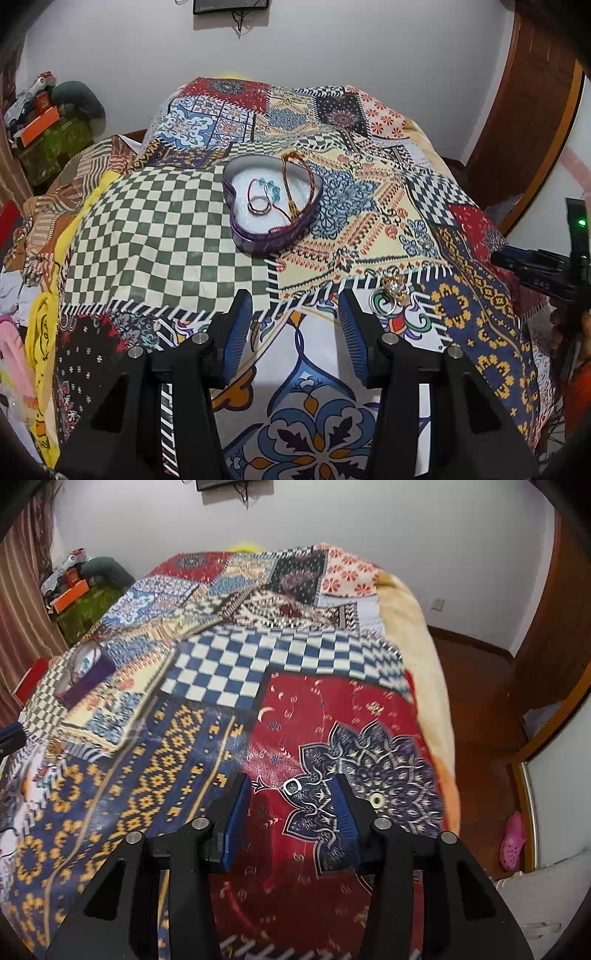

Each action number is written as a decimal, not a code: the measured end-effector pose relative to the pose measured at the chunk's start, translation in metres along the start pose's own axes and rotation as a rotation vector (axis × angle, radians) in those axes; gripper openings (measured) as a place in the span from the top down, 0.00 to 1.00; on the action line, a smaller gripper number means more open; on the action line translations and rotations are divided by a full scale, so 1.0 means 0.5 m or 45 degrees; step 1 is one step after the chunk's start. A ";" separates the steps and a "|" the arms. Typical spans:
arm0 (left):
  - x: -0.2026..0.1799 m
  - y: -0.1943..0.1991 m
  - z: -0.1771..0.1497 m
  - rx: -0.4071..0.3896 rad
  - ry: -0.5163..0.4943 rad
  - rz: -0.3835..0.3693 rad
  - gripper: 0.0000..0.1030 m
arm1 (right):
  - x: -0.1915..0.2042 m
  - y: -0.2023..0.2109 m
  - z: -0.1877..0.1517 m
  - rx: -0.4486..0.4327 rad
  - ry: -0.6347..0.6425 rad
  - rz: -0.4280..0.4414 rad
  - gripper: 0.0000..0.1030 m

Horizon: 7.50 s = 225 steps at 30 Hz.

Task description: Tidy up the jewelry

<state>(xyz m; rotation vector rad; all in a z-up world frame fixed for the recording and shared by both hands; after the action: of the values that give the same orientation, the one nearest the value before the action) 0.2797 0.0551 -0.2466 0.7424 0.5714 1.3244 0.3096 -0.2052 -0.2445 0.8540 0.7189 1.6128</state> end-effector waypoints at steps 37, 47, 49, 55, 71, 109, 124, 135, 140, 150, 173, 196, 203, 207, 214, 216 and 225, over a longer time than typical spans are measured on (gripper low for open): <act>-0.113 -0.049 0.018 0.020 -0.214 -0.151 0.82 | 0.050 0.054 0.001 -0.079 0.028 0.152 0.90; -0.111 0.001 0.010 -0.025 -0.183 -0.126 0.82 | 0.095 0.100 -0.005 -0.112 0.052 0.222 0.90; -0.109 0.020 0.010 -0.042 -0.183 -0.118 0.82 | 0.105 0.110 -0.007 -0.120 0.058 0.234 0.90; -0.097 0.074 0.010 -0.090 -0.167 -0.097 0.82 | 0.140 0.139 -0.011 -0.139 0.069 0.278 0.90; -0.014 0.139 0.020 -0.185 -0.068 -0.029 0.82 | 0.283 0.186 0.012 -0.203 0.147 0.417 0.90; 0.112 -0.075 0.130 -0.112 0.005 -0.072 0.82 | 0.497 -0.030 0.156 0.016 0.317 0.477 0.90; 0.100 -0.080 0.122 -0.086 -0.047 -0.044 0.82 | 0.497 -0.053 0.161 0.111 0.303 0.477 0.88; 0.129 -0.012 0.132 -0.132 0.023 -0.001 0.82 | 0.463 0.018 0.176 0.006 0.246 0.470 0.73; 0.118 0.017 0.137 -0.144 0.023 0.008 0.72 | 0.431 0.062 0.175 -0.057 0.238 0.437 0.73; 0.078 0.061 0.139 -0.135 0.010 0.012 0.71 | 0.324 0.149 0.156 -0.155 0.204 0.337 0.73; -0.109 -0.003 0.033 0.082 -0.110 -0.188 0.70 | 0.200 0.099 0.018 0.016 0.104 0.301 0.73; -0.110 -0.068 0.020 0.060 -0.041 -0.227 0.81 | 0.246 0.008 -0.006 0.079 0.163 0.334 0.73; -0.114 -0.062 0.017 0.036 -0.052 -0.209 0.81 | 0.264 -0.018 0.010 0.064 0.178 0.332 0.73; -0.111 -0.061 0.015 0.027 -0.034 -0.221 0.81 | 0.272 -0.025 0.005 0.076 0.203 0.355 0.84; -0.104 -0.042 0.013 0.003 -0.031 -0.183 0.81 | 0.280 -0.006 -0.004 0.056 0.238 0.348 0.91; -0.098 -0.033 0.012 -0.002 -0.032 -0.160 0.81 | 0.278 0.004 -0.004 0.051 0.230 0.352 0.91; -0.058 0.032 0.029 -0.082 -0.005 -0.103 0.81 | 0.283 0.053 0.005 -0.011 0.222 0.353 0.91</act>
<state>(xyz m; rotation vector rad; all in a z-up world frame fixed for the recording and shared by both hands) 0.2753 0.0255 -0.2264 0.6628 0.5476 1.2605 0.2807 -0.0716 -0.1993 0.8414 0.7381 1.9548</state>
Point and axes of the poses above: each gripper's, at about its wrist camera, not at the fingertips, and y roughly against the way its jaws point, x to its left, z to its top, the point moved 5 cm from there along -y, roughly the way its jaws point, and after that the axes turned 12 degrees about -y, right-handed, at the moved point
